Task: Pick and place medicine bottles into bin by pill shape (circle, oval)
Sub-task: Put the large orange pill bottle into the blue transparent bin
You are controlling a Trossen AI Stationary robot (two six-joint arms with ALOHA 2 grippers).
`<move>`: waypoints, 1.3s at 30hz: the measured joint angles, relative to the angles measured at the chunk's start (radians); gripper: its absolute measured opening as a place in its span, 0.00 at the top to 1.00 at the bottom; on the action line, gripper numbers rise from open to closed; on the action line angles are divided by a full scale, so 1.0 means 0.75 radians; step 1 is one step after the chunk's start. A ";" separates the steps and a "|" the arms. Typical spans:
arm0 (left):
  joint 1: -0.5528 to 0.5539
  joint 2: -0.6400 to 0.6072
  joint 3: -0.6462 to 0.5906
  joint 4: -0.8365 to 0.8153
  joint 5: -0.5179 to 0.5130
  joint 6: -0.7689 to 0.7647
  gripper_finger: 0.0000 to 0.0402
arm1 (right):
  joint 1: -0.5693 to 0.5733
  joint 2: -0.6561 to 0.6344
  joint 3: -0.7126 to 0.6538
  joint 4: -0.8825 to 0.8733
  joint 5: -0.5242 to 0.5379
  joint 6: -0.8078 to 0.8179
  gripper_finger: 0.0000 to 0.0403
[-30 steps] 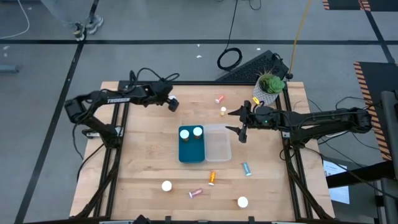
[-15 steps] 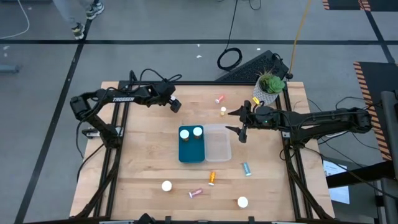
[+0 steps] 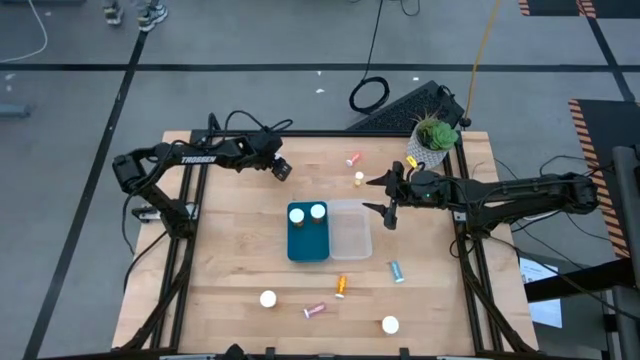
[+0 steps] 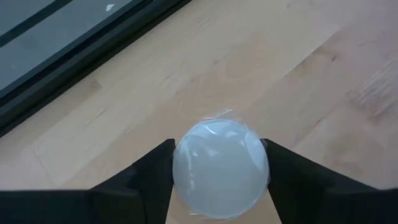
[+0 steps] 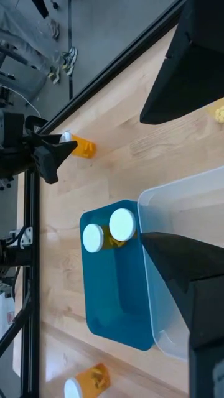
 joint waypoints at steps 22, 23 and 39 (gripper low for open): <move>-0.230 -0.206 0.195 -0.319 0.000 -0.047 0.42 | 0.000 0.000 0.001 -0.010 0.000 -0.011 0.28; -0.255 -0.225 0.207 -0.331 -0.014 -0.053 0.42 | 0.000 0.000 0.001 -0.010 0.000 -0.011 0.28; -0.742 -0.413 0.229 -0.278 -0.152 -0.222 0.44 | 0.003 0.001 0.001 0.000 -0.001 -0.011 0.28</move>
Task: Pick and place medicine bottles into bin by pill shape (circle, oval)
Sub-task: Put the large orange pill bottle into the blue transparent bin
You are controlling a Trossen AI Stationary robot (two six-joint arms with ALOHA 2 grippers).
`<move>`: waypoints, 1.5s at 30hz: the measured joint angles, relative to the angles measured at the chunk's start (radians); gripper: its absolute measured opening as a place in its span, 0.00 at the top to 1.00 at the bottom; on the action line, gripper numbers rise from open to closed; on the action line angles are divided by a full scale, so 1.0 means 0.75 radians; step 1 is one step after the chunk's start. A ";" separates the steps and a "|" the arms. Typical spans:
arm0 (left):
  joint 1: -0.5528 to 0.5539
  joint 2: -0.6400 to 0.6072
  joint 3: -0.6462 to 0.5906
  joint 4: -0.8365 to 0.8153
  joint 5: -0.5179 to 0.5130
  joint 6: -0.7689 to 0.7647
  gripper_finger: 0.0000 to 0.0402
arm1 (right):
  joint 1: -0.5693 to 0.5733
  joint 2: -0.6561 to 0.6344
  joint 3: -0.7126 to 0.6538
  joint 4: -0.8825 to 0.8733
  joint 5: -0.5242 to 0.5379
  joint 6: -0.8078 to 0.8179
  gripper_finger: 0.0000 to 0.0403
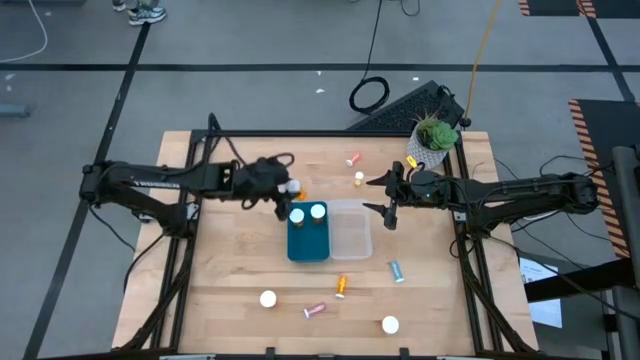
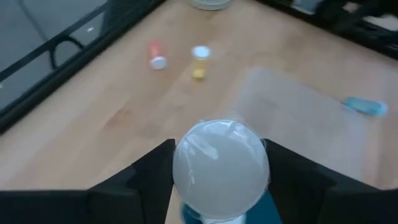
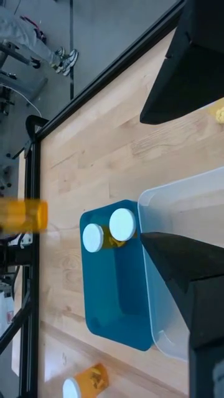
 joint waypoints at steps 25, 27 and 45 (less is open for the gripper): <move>-0.366 0.296 -0.002 0.283 -0.107 0.001 0.43 | 0.001 0.000 0.001 0.005 -0.210 0.062 0.28; -0.367 0.325 -0.002 0.288 -0.107 0.001 0.43 | 0.001 0.000 0.001 0.000 -0.215 0.076 0.28; -0.323 0.539 -0.002 0.296 -0.144 0.098 0.43 | 0.001 0.000 0.001 -0.002 -0.213 0.077 0.28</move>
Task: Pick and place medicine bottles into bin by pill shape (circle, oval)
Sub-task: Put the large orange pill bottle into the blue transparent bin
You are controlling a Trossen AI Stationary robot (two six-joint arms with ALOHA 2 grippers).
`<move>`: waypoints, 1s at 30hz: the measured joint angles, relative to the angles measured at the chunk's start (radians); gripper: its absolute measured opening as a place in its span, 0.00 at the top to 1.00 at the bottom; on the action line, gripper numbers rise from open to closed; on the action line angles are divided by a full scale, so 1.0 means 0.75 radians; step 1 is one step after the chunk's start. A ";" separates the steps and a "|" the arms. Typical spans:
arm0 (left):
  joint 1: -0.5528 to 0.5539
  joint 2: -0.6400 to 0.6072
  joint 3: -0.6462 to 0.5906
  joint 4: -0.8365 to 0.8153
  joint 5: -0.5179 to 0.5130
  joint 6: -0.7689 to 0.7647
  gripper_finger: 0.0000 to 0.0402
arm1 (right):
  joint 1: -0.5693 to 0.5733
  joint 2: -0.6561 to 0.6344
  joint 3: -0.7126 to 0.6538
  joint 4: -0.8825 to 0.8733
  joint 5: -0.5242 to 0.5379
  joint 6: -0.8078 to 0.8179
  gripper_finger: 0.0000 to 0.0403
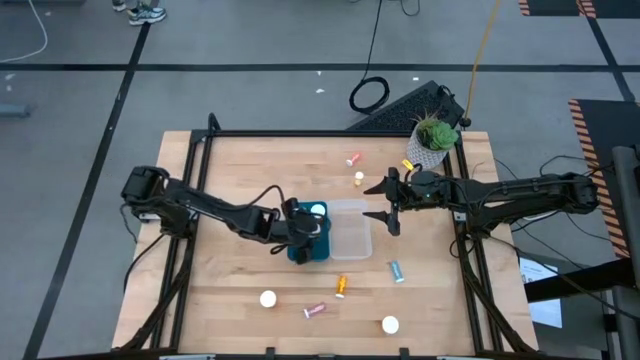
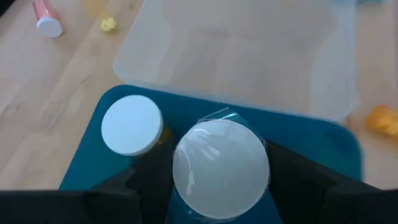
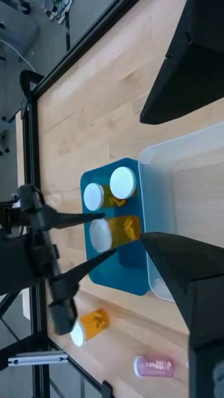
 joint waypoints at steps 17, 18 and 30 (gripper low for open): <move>0.013 0.115 -0.001 0.089 -0.048 0.107 0.43 | 0.000 0.000 0.000 0.000 0.002 -0.001 0.28; 0.013 0.115 -0.001 0.088 -0.051 0.114 0.43 | 0.000 0.000 0.000 0.000 0.002 -0.001 0.28; 0.014 0.115 -0.001 0.088 -0.074 0.136 0.43 | 0.000 0.000 -0.001 0.000 0.002 0.004 0.28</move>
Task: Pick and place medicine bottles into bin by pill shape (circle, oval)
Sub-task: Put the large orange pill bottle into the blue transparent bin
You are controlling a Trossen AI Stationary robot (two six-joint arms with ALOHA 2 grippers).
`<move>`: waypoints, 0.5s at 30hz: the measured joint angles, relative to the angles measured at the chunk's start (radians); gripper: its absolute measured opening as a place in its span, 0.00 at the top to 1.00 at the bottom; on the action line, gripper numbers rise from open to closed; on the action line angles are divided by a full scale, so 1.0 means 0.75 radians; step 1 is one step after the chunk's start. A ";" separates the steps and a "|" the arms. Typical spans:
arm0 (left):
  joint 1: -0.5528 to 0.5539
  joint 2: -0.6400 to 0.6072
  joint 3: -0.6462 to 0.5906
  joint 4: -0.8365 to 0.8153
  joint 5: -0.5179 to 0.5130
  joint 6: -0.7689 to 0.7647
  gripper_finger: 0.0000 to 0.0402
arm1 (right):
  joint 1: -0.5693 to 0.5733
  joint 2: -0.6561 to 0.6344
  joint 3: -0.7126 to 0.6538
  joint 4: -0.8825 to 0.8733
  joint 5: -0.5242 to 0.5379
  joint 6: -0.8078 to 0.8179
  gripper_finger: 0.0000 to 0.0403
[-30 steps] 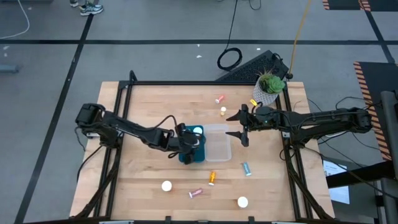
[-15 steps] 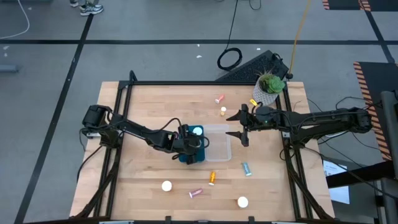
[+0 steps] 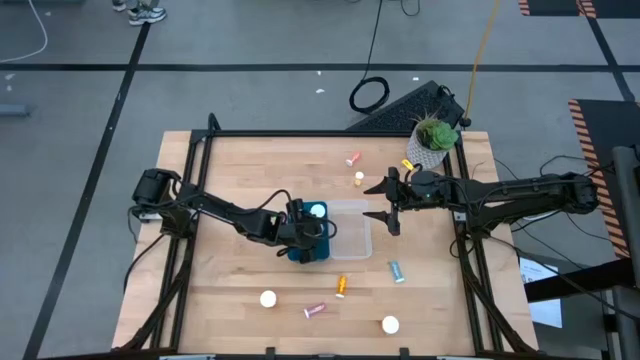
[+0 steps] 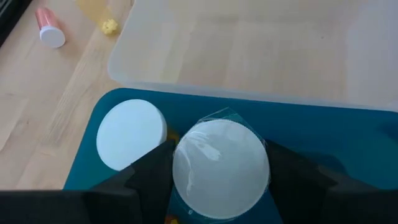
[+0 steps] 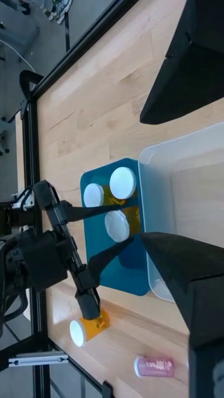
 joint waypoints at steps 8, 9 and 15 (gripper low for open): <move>0.000 0.000 0.000 0.000 -0.004 -0.001 0.34 | 0.000 0.000 0.000 0.000 0.000 0.000 0.28; 0.000 0.000 0.000 0.000 -0.004 -0.001 0.32 | 0.000 0.000 0.000 0.000 0.000 0.001 0.28; 0.000 0.000 0.000 0.003 -0.028 -0.001 0.26 | 0.000 0.000 0.000 0.000 0.000 0.001 0.28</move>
